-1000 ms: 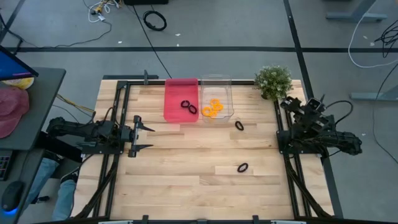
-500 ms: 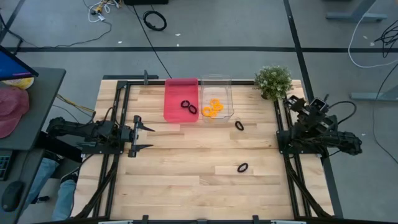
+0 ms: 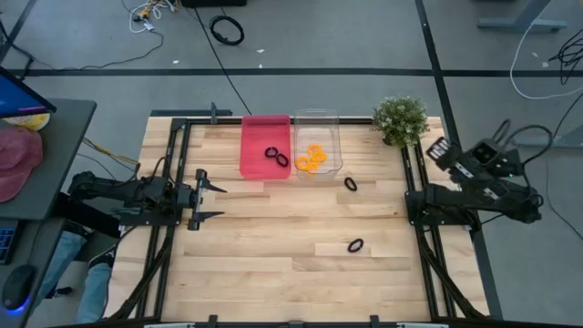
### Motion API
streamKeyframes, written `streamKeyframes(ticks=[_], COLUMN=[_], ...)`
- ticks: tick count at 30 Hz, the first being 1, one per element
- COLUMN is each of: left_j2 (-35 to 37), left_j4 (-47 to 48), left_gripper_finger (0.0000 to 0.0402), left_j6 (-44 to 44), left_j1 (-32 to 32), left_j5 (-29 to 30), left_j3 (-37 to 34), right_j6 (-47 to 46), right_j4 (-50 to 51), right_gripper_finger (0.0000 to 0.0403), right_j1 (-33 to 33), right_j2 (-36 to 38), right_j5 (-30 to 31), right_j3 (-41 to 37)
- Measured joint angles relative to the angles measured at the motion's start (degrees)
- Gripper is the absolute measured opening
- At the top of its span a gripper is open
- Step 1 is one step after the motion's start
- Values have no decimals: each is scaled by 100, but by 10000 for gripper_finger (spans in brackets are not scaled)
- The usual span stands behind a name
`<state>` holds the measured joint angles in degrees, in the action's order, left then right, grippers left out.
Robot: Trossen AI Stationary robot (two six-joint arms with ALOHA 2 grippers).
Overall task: Sort spring keychains
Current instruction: Put the black spring keychain into the red bin
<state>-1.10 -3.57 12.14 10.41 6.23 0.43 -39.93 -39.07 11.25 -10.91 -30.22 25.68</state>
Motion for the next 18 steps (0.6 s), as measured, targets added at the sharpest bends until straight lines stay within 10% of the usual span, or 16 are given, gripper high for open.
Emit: streamKeyframes(ticks=[18], left_j2=[-2], left_j4=[0], left_gripper_finger=[298], left_j6=[0], left_j1=[0], left_j5=[-1], left_j3=[0], right_j6=[1170], right_j4=[599], right_gripper_finger=[221], right_j1=[-924], right_j2=[-2279], right_j5=[-228], right_j3=[1174])
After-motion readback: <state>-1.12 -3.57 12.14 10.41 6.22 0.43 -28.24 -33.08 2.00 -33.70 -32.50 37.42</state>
